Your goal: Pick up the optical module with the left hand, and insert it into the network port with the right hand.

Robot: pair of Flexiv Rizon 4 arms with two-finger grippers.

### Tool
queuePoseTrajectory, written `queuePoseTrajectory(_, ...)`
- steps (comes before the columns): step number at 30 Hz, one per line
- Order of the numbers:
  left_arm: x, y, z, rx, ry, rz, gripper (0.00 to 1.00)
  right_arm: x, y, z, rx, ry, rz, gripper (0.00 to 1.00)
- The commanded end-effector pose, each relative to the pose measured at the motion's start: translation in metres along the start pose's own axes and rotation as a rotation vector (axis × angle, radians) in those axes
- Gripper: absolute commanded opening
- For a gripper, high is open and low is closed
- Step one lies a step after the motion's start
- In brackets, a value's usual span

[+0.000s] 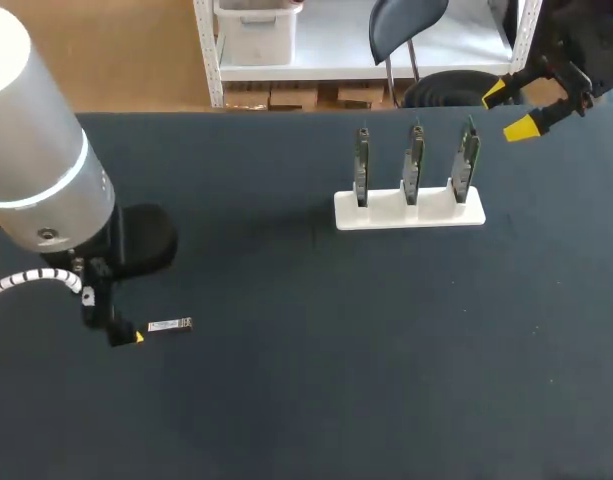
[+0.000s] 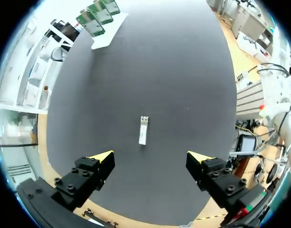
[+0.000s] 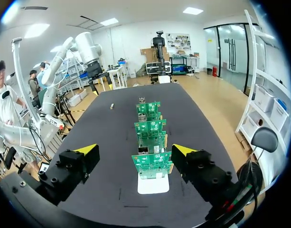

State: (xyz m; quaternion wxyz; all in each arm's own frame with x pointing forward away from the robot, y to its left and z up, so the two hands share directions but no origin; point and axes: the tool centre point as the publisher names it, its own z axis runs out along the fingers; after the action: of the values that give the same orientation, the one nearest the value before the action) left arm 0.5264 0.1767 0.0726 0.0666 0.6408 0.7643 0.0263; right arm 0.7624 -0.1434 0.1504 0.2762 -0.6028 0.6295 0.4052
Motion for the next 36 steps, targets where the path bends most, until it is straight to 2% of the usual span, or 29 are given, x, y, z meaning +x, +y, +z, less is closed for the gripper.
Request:
queuePoseTrajectory(1,-0.007,0.003,0.015,0.027,-0.002,0.008,1.00,0.000,0.002,0.001,0.006,0.001,0.000,1.00)
queuePoseTrajectory(17,-0.006,-0.003,0.045,0.070,-0.002,0.008,1.00,0.000,0.002,0.001,0.006,0.001,0.000,1.00)
queuePoseTrajectory(36,-0.003,0.011,0.070,0.096,0.001,0.034,1.00,0.000,0.002,0.001,0.006,0.001,0.000,1.00)
